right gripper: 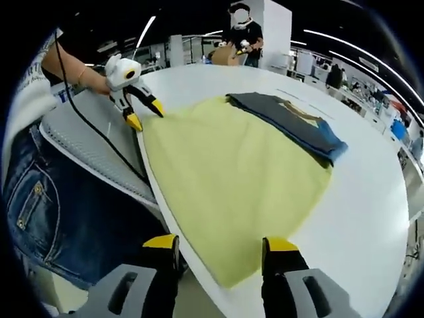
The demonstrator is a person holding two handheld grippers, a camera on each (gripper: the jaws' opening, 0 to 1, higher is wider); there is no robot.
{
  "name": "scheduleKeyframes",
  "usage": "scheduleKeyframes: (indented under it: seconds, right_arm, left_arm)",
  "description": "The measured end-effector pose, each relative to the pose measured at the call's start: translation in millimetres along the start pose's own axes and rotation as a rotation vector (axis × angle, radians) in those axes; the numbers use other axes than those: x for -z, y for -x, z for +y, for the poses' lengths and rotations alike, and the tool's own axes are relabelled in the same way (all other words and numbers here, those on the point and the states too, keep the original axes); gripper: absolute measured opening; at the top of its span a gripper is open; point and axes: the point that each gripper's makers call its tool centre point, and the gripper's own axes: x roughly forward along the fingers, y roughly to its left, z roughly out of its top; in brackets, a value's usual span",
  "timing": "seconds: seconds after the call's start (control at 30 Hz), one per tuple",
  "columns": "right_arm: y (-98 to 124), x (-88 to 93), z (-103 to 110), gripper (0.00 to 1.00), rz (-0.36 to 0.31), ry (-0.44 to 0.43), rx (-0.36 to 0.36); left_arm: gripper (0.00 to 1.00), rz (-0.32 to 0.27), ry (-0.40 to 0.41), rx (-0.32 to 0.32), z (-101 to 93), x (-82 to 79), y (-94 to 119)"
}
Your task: Fold the garment on the visible template until the final outline fits inside the template.
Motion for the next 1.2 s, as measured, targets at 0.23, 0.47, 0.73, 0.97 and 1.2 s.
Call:
scheduleKeyframes:
  seconds: [0.23,0.47,0.73,0.97,1.2]
  right_arm:
    - [-1.3,11.2,-1.9,0.34,0.043,0.018,-0.01]
    - [-1.5,11.6,-5.3,0.36,0.043,0.037,-0.005]
    - [-2.7,10.0,-5.4,0.21,0.037,0.042,-0.016]
    - [-4.6,8.8,-10.4,0.03,0.035,0.073,0.016]
    - [-2.4,8.9,-13.8,0.0,0.043,0.08,0.028]
  left_arm:
    - [0.26,0.017,-0.055,0.01,1.1,0.0,-0.5]
    - [0.16,0.028,-0.115,0.026,-1.6,-3.6,-2.2]
    - [0.07,0.054,-0.133,0.003,1.9,-1.9,-0.7]
    - [0.04,0.073,-0.135,-0.004,2.4,0.6,1.9]
    - [0.01,0.076,-0.105,-0.005,3.2,-4.1,5.6]
